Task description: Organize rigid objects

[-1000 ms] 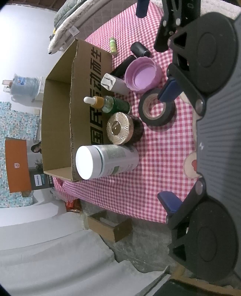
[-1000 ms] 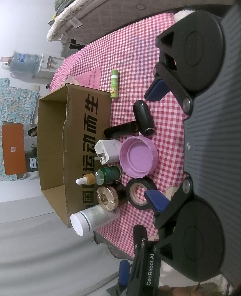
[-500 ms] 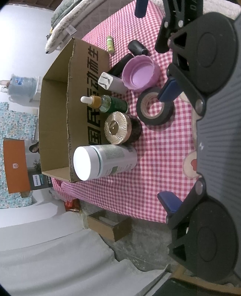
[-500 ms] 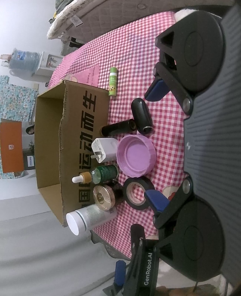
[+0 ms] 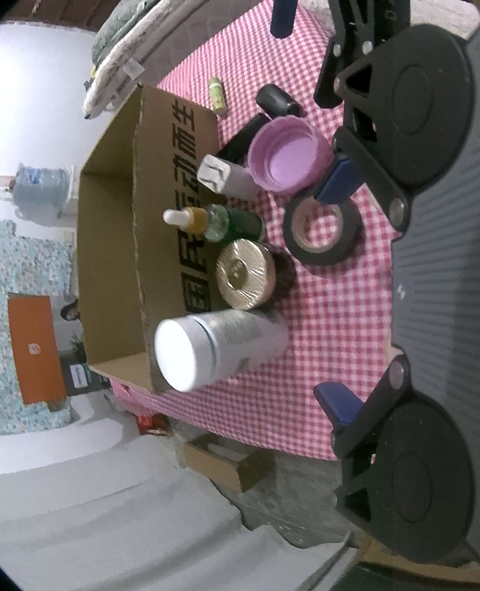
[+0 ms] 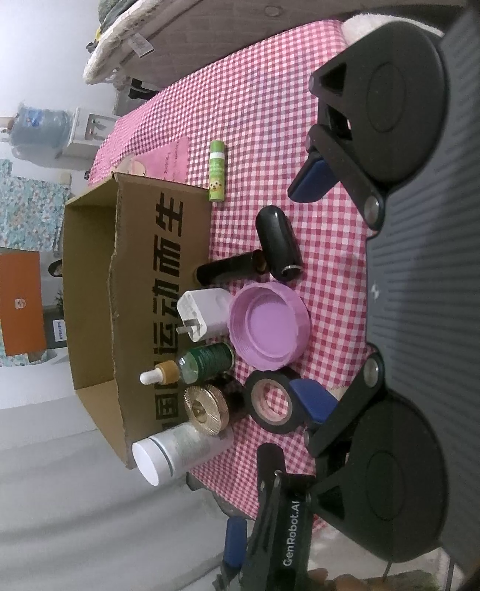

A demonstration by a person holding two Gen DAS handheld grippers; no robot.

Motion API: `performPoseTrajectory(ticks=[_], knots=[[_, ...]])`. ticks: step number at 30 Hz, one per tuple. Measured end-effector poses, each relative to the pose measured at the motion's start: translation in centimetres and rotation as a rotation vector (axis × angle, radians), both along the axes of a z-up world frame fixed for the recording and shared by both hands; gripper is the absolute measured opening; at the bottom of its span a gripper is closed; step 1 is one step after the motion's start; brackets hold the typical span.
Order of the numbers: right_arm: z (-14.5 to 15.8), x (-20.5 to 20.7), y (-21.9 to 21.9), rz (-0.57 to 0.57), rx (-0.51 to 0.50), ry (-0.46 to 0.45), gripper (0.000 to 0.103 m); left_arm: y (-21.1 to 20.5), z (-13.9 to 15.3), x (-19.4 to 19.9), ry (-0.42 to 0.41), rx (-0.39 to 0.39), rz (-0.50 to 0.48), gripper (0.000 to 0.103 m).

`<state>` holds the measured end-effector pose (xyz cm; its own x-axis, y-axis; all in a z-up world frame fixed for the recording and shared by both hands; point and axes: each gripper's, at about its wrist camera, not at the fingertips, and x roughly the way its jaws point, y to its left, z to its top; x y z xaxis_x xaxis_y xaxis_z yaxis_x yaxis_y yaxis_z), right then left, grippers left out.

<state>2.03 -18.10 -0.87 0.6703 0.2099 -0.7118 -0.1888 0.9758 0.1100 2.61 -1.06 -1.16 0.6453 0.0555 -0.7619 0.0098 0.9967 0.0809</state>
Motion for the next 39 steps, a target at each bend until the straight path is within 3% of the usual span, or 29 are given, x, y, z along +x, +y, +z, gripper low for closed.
performPoseTrajectory(ticks=[6, 11, 18, 21, 24, 26, 27, 34, 39], knots=[[0.7, 0.2, -2.8, -0.050, 0.043, -0.059, 0.102, -1.7, 0.7, 0.7, -0.067, -0.011, -0.111, 0.103], [1.9, 1.1, -6.8, -0.129, 0.062, -0.143, 0.102, -4.3, 1.8, 1.4, -0.148, -0.026, -0.268, 0.103], [1.9, 5.7, -11.4, -0.135, 0.051, -0.140, 0.100, -10.5, 2.0, 3.7, -0.173, -0.032, -0.454, 0.097], [1.2, 8.0, -12.1, -0.060, 0.010, -0.141, 0.091, -13.2, 1.3, 4.9, -0.145, -0.032, -0.517, 0.083], [0.2, 10.3, -12.4, 0.064, -0.018, -0.135, 0.072, -15.0, 0.1, 6.3, -0.076, -0.059, -0.551, 0.068], [-0.6, 11.9, -12.3, 0.154, -0.024, -0.103, 0.051, -15.5, -0.8, 7.1, -0.025, -0.087, -0.559, 0.061], [-1.2, 12.6, -12.3, 0.195, -0.021, -0.082, 0.047, -15.8, -1.1, 7.4, -0.006, -0.096, -0.561, 0.058], [-3.9, 16.1, -12.6, 0.314, 0.035, 0.045, 0.032, -16.6, -2.8, 8.6, 0.074, -0.119, -0.570, 0.044], [-4.4, 15.2, -12.4, 0.258, 0.065, 0.155, 0.029, -17.2, -3.5, 9.1, 0.097, -0.126, -0.590, 0.042]])
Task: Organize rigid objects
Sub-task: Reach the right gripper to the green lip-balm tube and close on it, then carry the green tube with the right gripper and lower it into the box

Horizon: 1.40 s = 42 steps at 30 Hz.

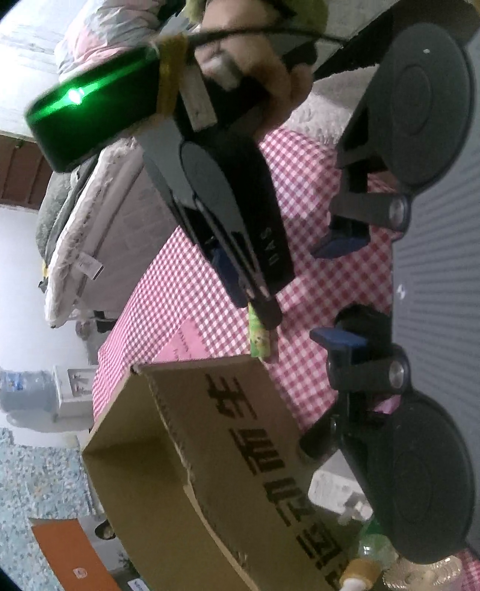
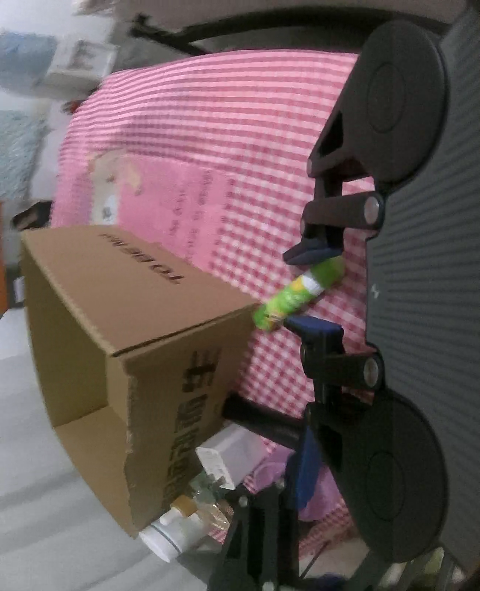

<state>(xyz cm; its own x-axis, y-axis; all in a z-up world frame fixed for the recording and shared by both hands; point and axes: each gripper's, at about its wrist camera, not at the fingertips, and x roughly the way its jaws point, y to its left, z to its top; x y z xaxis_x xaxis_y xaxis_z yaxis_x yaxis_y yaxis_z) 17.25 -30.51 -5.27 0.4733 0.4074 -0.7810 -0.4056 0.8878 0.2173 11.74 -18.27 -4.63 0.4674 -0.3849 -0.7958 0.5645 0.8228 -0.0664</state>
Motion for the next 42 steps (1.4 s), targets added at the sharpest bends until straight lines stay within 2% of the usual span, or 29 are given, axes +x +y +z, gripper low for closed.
performPoseTrajectory(ticks=[6, 11, 16, 19, 24, 34, 39, 42], knots=[[0.2, -0.8, 0.1, -0.045, 0.036, 0.086, 0.026, -1.1, -0.5, 0.7, 0.006, 0.008, -0.019, 0.042], [0.2, 0.5, -0.1, -0.071, 0.065, 0.160, 0.015, -1.4, -0.7, 1.5, 0.021, 0.020, -0.008, 0.042], [-0.6, -0.1, -3.0, -0.178, 0.256, 0.313, 0.014, -1.8, -0.9, 1.5, 0.038, 0.010, -0.015, 0.044], [-1.3, -0.9, -4.1, -0.229, 0.350, 0.370, 0.014, -2.3, -1.0, 1.3, 0.042, 0.012, -0.028, 0.044], [-1.6, -2.3, -4.7, -0.255, 0.412, 0.400, 0.014, -2.5, -1.6, 1.7, 0.074, 0.023, 0.001, 0.045], [-1.7, -4.3, -5.5, -0.289, 0.478, 0.392, 0.014, -2.6, -1.6, 0.6, 0.046, 0.015, -0.009, 0.043], [-0.4, -6.2, -4.8, -0.302, 0.487, 0.342, 0.014, -2.2, 0.3, -1.3, -0.015, 0.006, -0.023, 0.043], [1.9, -7.7, -4.3, -0.294, 0.488, 0.289, 0.015, -1.7, 2.4, -2.5, -0.065, -0.009, -0.023, 0.044]])
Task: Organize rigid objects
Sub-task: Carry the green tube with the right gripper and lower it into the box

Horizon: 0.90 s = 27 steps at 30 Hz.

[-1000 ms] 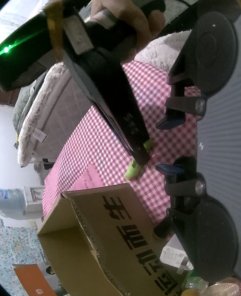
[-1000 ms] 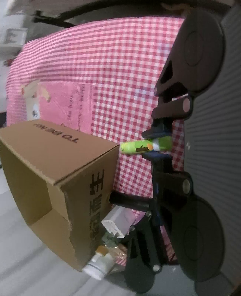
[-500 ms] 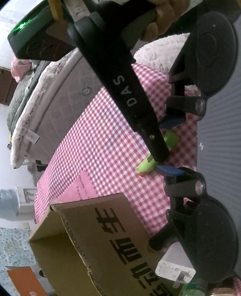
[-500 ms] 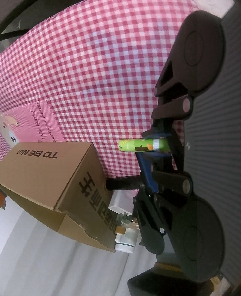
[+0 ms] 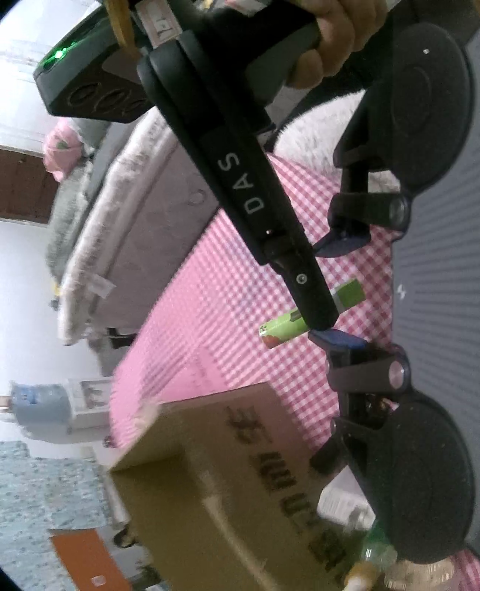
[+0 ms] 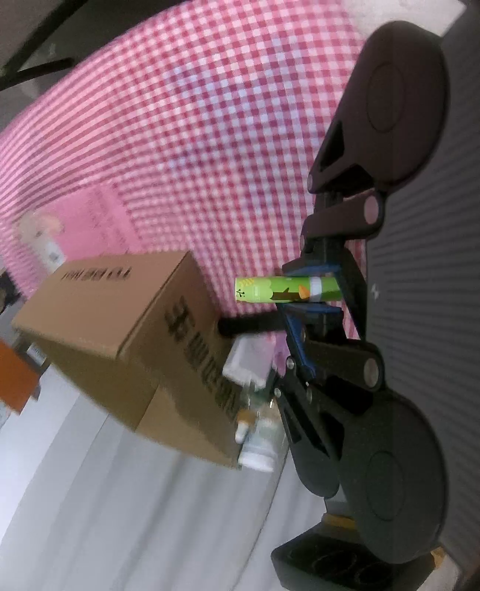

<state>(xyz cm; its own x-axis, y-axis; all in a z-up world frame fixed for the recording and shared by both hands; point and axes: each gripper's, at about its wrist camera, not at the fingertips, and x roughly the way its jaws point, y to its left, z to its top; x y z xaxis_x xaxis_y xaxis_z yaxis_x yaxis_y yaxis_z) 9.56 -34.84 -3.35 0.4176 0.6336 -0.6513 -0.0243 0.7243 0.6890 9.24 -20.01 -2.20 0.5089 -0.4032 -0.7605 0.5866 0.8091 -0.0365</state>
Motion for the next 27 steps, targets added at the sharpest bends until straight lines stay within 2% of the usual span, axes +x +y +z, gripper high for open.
performPoseTrajectory(ticks=[4, 9, 12, 14, 16, 20, 27], knots=[[4.1, -1.2, 1.4, 0.010, -0.005, -0.100, 0.015, 1.1, 3.7, -1.7, -0.111, 0.006, 0.011, 0.045], [8.8, 0.0, 4.7, 0.065, 0.027, -0.246, 0.015, 4.1, 8.6, -1.9, -0.230, 0.033, 0.082, 0.048], [11.4, 2.0, 7.3, 0.114, 0.059, -0.309, 0.015, 6.7, 10.8, -0.9, -0.272, 0.040, 0.138, 0.049], [12.9, 4.0, 9.3, 0.150, 0.074, -0.325, 0.015, 8.4, 11.7, 0.4, -0.266, 0.049, 0.175, 0.049], [13.6, 6.2, 11.4, 0.186, 0.088, -0.321, 0.015, 10.2, 12.2, 2.3, -0.239, 0.059, 0.210, 0.050], [13.6, 11.4, 15.6, 0.235, 0.102, -0.251, 0.014, 13.6, 11.9, 6.6, -0.143, 0.069, 0.266, 0.050], [10.4, 19.4, 20.9, 0.233, 0.082, -0.084, 0.014, 17.5, 8.6, 12.5, -0.047, 0.137, 0.332, 0.049]])
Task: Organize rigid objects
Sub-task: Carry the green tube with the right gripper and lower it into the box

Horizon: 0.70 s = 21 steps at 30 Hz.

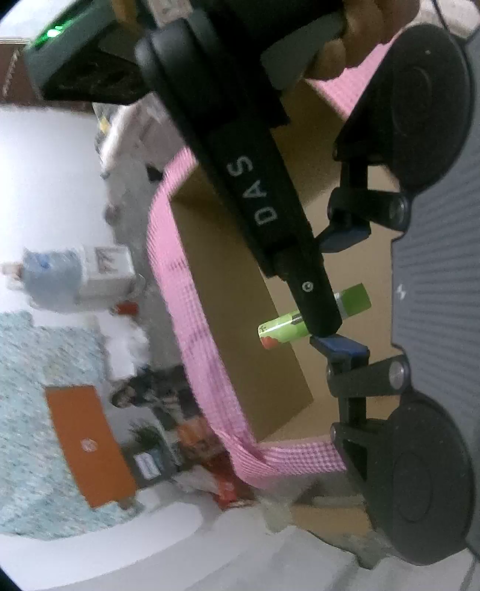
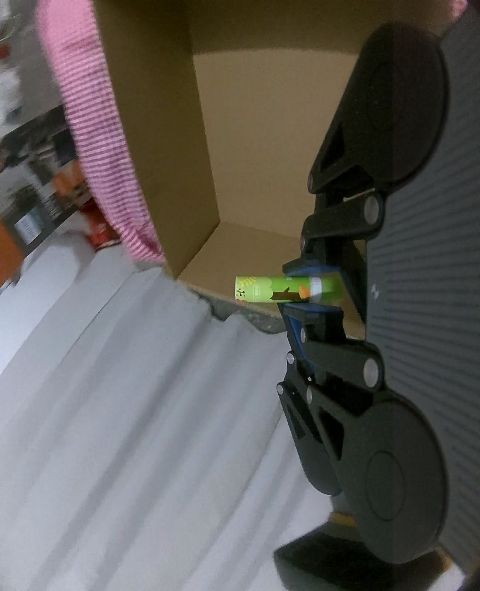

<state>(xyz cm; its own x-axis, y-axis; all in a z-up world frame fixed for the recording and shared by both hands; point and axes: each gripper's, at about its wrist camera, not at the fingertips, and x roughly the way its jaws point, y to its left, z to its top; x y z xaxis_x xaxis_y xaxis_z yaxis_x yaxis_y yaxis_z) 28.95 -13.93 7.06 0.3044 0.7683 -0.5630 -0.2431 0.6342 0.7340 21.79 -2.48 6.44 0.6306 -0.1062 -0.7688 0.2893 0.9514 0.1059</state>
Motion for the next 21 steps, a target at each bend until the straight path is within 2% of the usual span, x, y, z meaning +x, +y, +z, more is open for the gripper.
performPoseTrajectory(ticks=[7, 8, 15, 21], knots=[[-4.4, 5.0, 3.1, -0.004, -0.039, 0.124, 0.014, 2.5, -2.7, 3.9, 0.102, 0.033, 0.060, 0.049], [-4.3, 3.9, 2.5, -0.006, -0.037, 0.137, 0.014, 2.7, -3.0, 4.1, 0.110, 0.036, 0.066, 0.050], [-7.9, 6.4, 3.5, -0.024, -0.071, 0.237, 0.014, 3.5, -3.8, 4.5, 0.142, 0.040, 0.098, 0.050], [-10.1, 7.4, 4.7, -0.025, -0.106, 0.342, 0.018, 3.9, -3.7, 4.7, 0.137, 0.048, 0.112, 0.055]])
